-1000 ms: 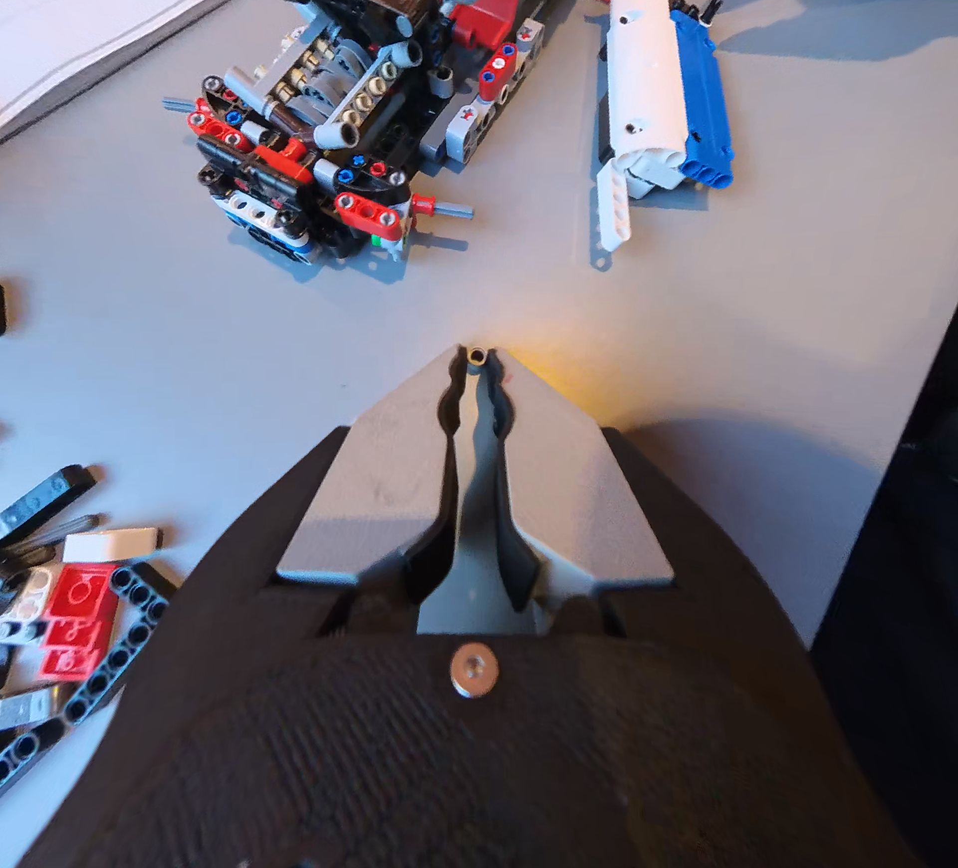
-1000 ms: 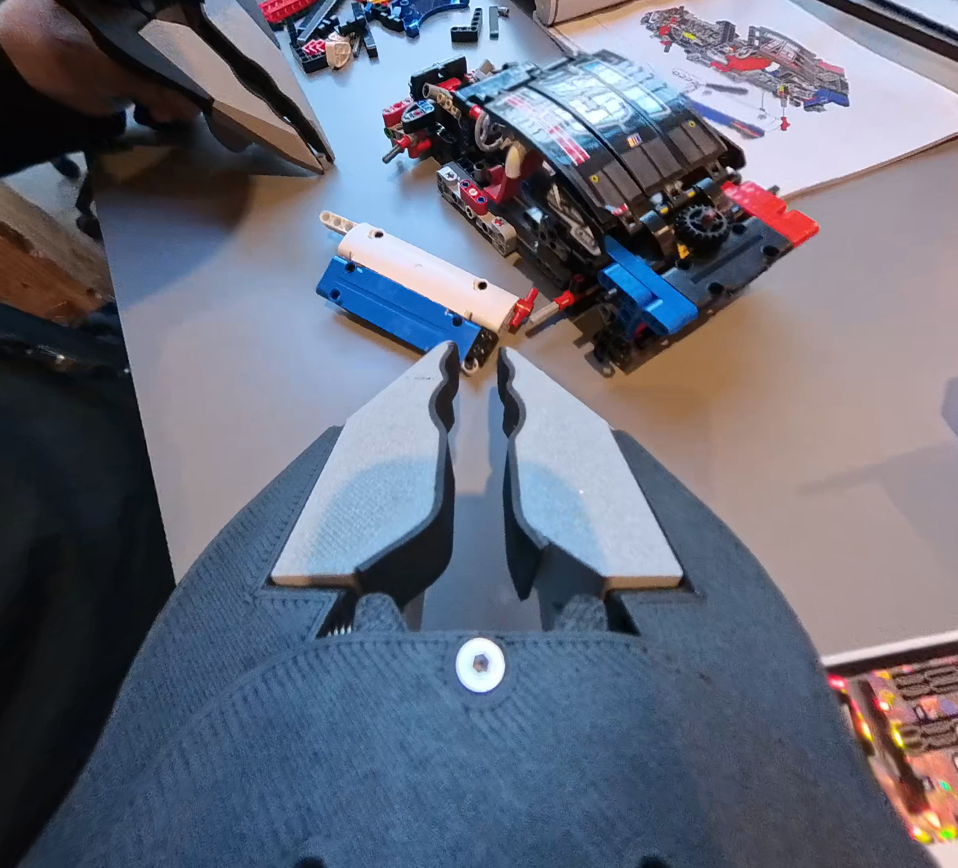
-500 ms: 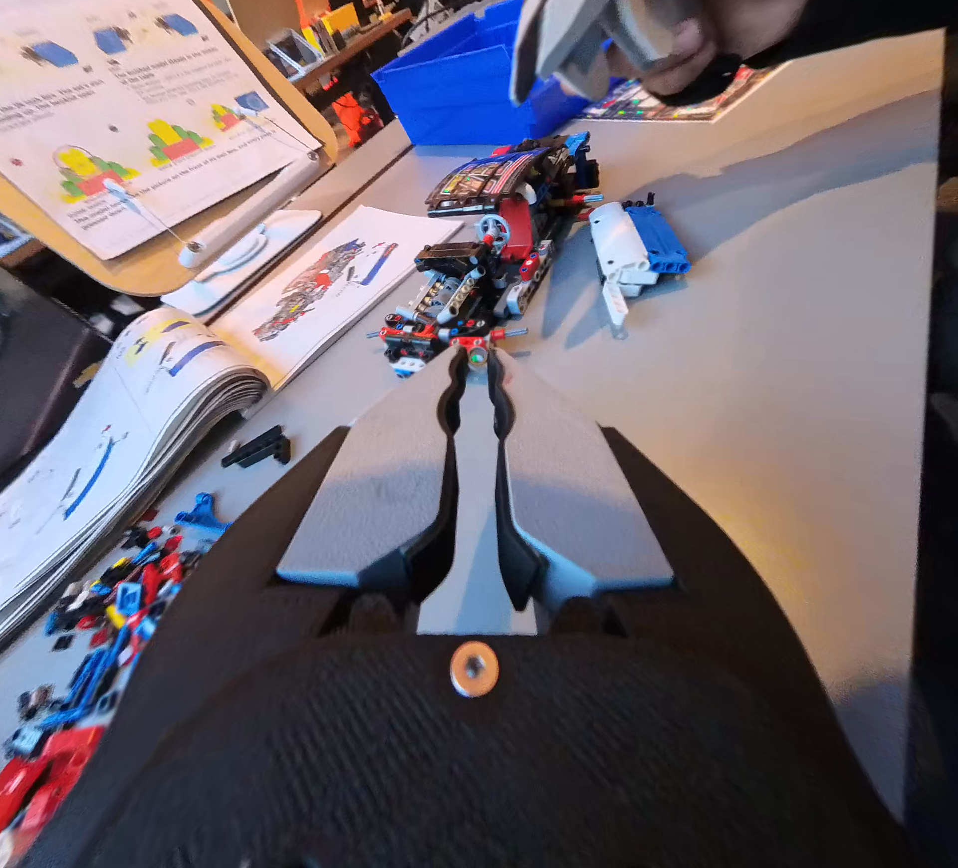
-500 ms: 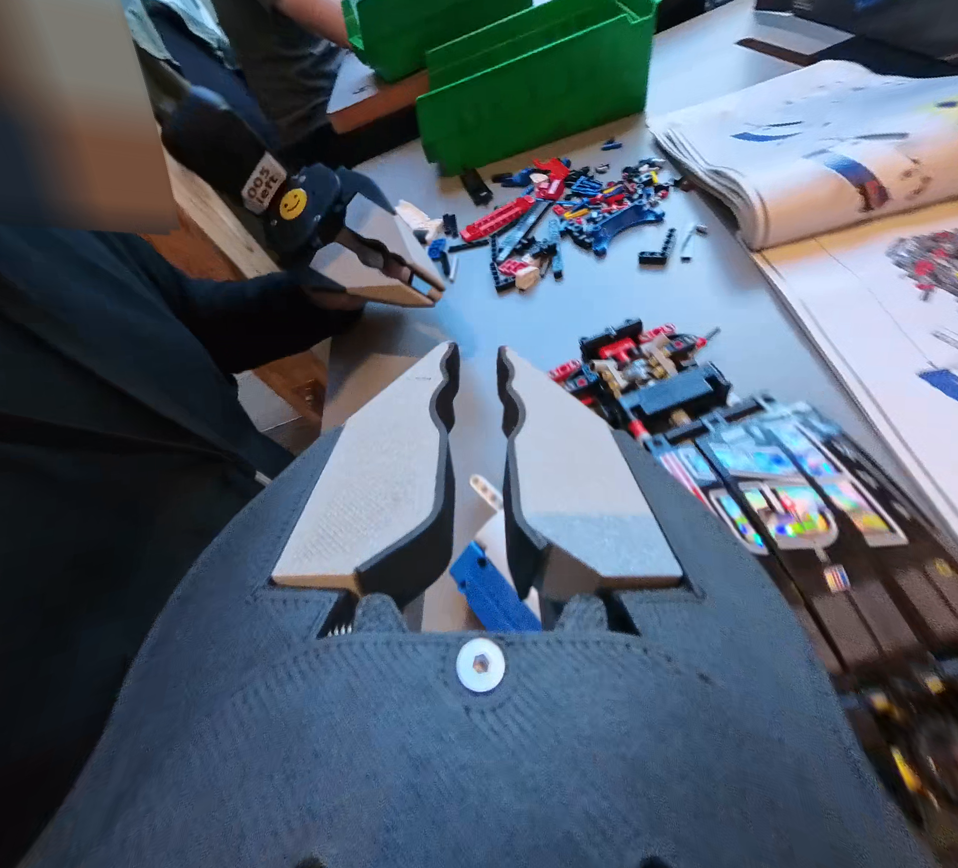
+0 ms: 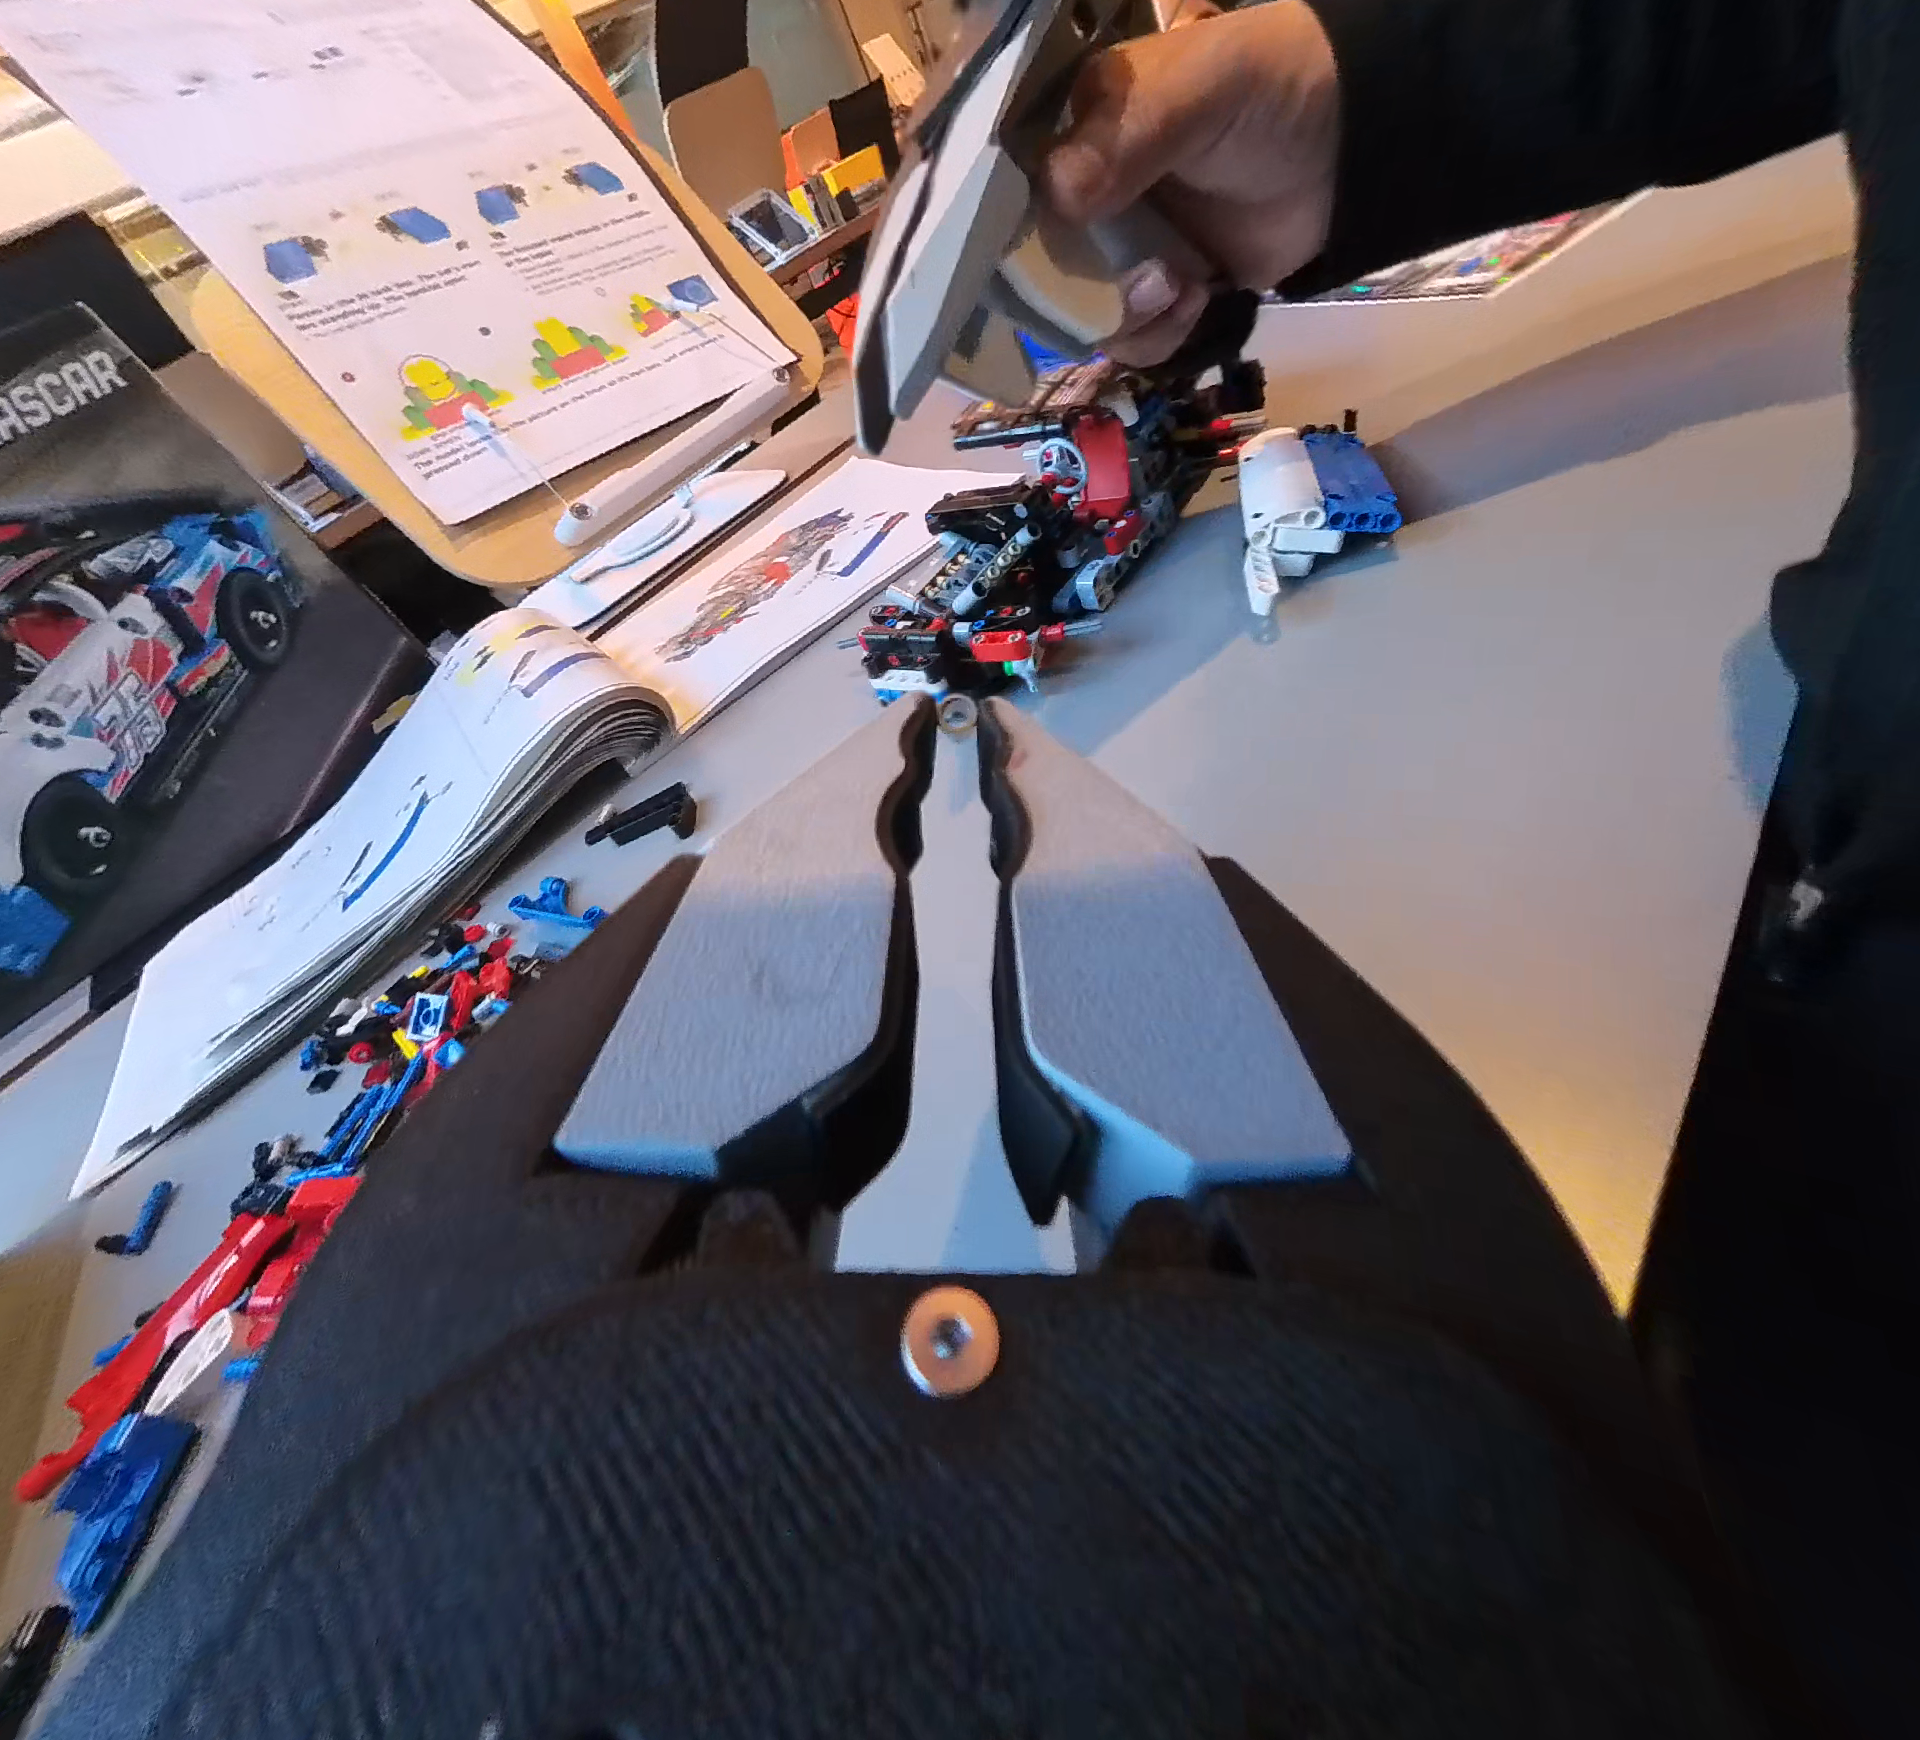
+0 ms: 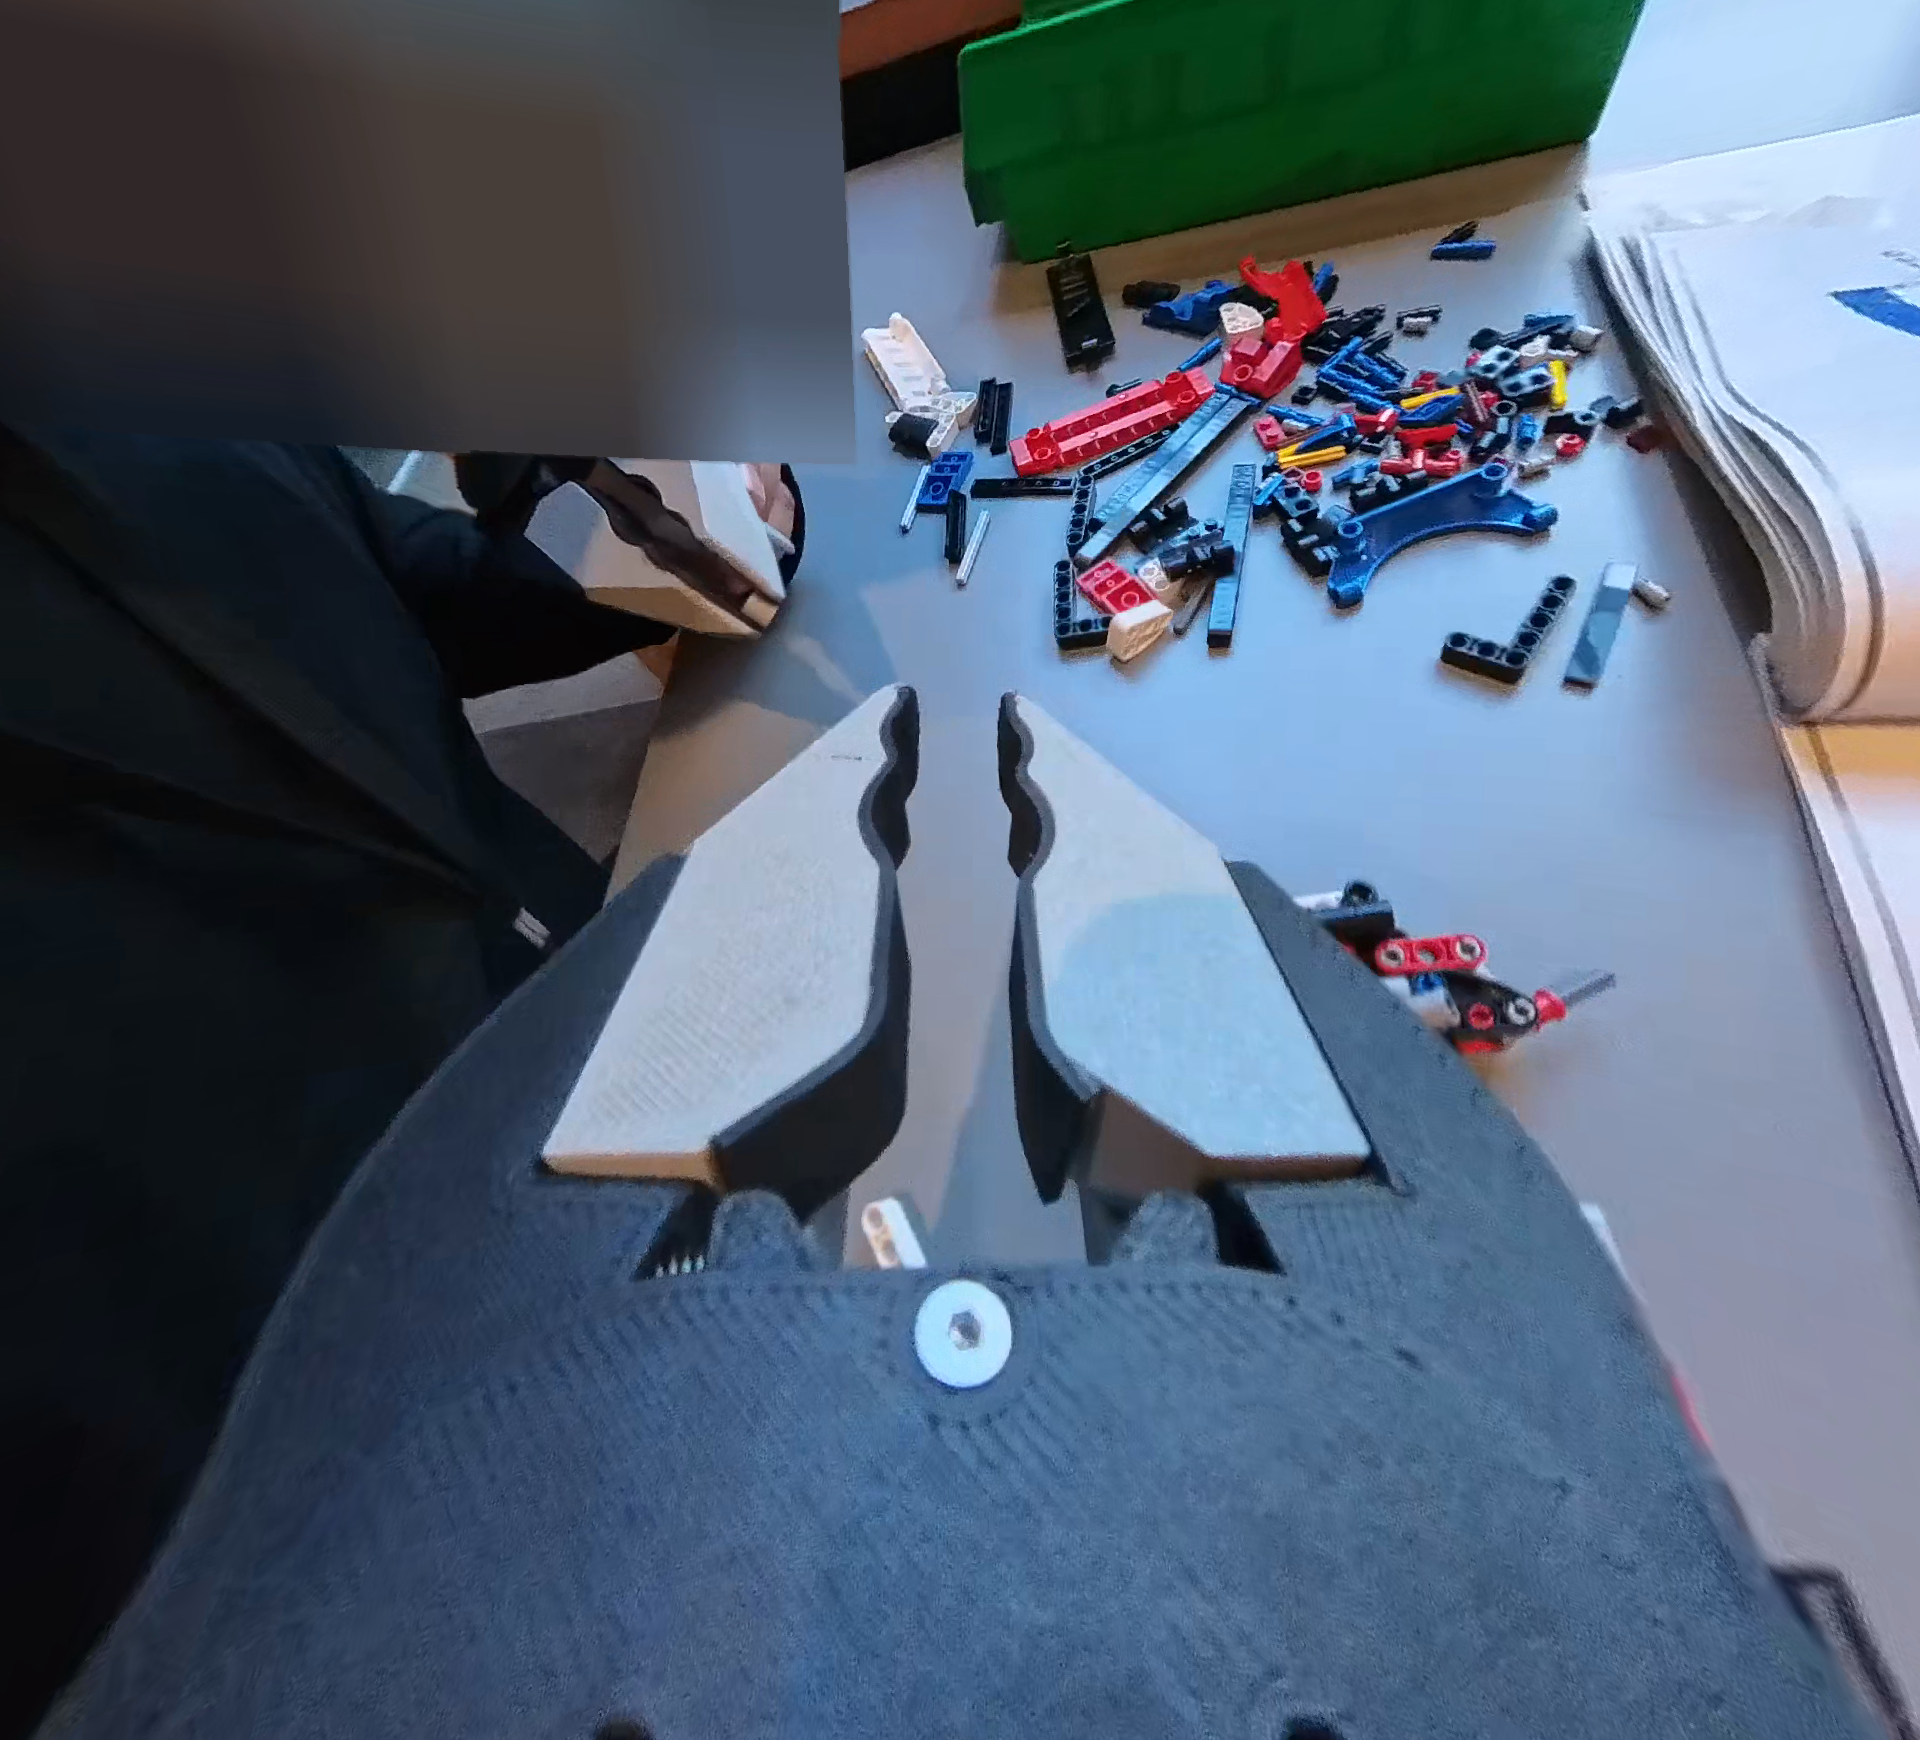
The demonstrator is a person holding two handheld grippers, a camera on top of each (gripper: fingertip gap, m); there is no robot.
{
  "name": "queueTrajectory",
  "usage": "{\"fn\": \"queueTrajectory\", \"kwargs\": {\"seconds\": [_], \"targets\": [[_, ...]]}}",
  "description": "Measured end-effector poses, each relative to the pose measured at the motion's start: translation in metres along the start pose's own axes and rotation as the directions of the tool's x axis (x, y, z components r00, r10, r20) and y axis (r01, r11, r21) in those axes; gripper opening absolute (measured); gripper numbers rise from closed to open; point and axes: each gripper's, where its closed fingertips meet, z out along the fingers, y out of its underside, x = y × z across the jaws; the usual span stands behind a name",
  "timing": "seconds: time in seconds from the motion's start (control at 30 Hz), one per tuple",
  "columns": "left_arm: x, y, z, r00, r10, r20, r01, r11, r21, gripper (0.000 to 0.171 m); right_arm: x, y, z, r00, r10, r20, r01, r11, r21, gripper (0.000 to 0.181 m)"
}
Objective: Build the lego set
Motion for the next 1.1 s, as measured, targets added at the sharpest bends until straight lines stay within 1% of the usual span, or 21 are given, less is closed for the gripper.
{"fn": "queueTrajectory", "kwargs": {"seconds": [0.13,0.2,0.33,0.47,0.53,0.57,0.6,0.63,0.67,0.7,0.73,0.77,0.8,0.83,0.87,0.93,0.97,1.03,1.1], "targets": [[-0.002,-0.002,-0.005,1.000,0.006,0.022,-0.007,1.000,0.019,0.005,0.007,-0.013,0.012,0.998,-0.046,0.032,0.048,0.996,-0.074,0.014],[-0.004,-0.002,-0.006,1.000,-0.019,0.006,0.019,1.000,0.025,0.005,0.010,-0.020,0.019,0.998,-0.053,0.046,0.058,0.994,-0.098,0.016],[-0.020,-0.004,-0.012,0.996,-0.092,-0.017,0.093,0.993,0.070,0.005,0.007,-0.032,0.037,0.996,-0.023,0.091,0.030,0.997,-0.075,0.016],[-0.040,0.003,-0.017,0.995,-0.101,-0.006,0.101,0.994,0.049,0.005,0.002,-0.028,0.051,0.994,0.004,0.106,0.003,0.998,-0.065,0.016],[-0.052,0.005,-0.017,0.985,-0.173,-0.013,0.174,0.984,0.048,0.005,0.001,-0.027,0.056,0.995,0.020,0.098,-0.015,0.998,-0.054,0.015],[-0.060,0.006,-0.015,0.969,-0.246,-0.017,0.246,0.968,0.053,0.005,0.002,-0.029,0.059,0.997,0.022,0.080,-0.019,0.999,-0.038,0.014],[-0.069,0.008,-0.011,0.936,-0.349,-0.042,0.351,0.935,0.050,0.005,0.004,-0.032,0.061,0.999,0.017,0.051,-0.016,1.000,-0.015,0.015],[-0.076,0.007,-0.008,0.879,-0.469,-0.089,0.474,0.879,0.054,0.005,0.006,-0.037,0.063,1.000,0.002,0.014,-0.003,1.000,0.011,0.015],[-0.083,-0.001,-0.007,0.800,-0.577,-0.166,0.593,0.801,0.078,0.005,0.006,-0.041,0.065,1.000,-0.018,-0.021,0.019,0.999,0.030,0.016],[-0.090,-0.012,-0.007,0.705,-0.660,-0.259,0.699,0.709,0.097,0.005,0.004,-0.044,0.068,0.998,-0.048,-0.050,0.049,0.998,0.035,0.016],[-0.097,-0.021,-0.007,0.610,-0.718,-0.335,0.780,0.618,0.096,0.004,0.002,-0.046,0.070,0.992,-0.090,-0.085,0.092,0.995,0.025,0.016],[-0.102,-0.029,-0.008,0.537,-0.745,-0.395,0.831,0.549,0.094,0.004,0.000,-0.047,0.072,0.981,-0.142,-0.131,0.144,0.989,0.010,0.017],[-0.106,-0.035,-0.009,0.495,-0.756,-0.428,0.857,0.506,0.097,0.004,-0.001,-0.048,0.073,0.962,-0.201,-0.185,0.203,0.979,-0.006,0.017],[-0.109,-0.038,-0.008,0.473,-0.765,-0.437,0.871,0.479,0.104,0.004,-0.002,-0.049,0.073,0.933,-0.261,-0.249,0.264,0.964,-0.025,0.018],[-0.108,-0.042,-0.008,0.456,-0.769,-0.449,0.881,0.460,0.106,0.004,-0.002,-0.051,0.073,0.893,-0.321,-0.315,0.325,0.945,-0.043,0.017],[-0.104,-0.051,-0.006,0.398,-0.779,-0.485,0.909,0.408,0.090,0.005,-0.004,-0.057,0.068,0.793,-0.416,-0.445,0.425,0.901,-0.087,0.018],[-0.101,-0.056,-0.004,0.361,-0.783,-0.507,0.924,0.372,0.083,0.004,-0.005,-0.061,0.064,0.738,-0.445,-0.507,0.463,0.881,-0.100,0.018],[-0.097,-0.066,-0.002,0.274,-0.787,-0.553,0.955,0.290,0.061,0.004,-0.014,-0.069,0.056,0.650,-0.479,-0.590,0.527,0.843,-0.105,0.017],[-0.090,-0.073,0.002,0.193,-0.784,-0.589,0.976,0.216,0.031,0.005,-0.023,-0.074,0.048,0.597,-0.492,-0.633,0.568,0.817,-0.100,0.017]]}}
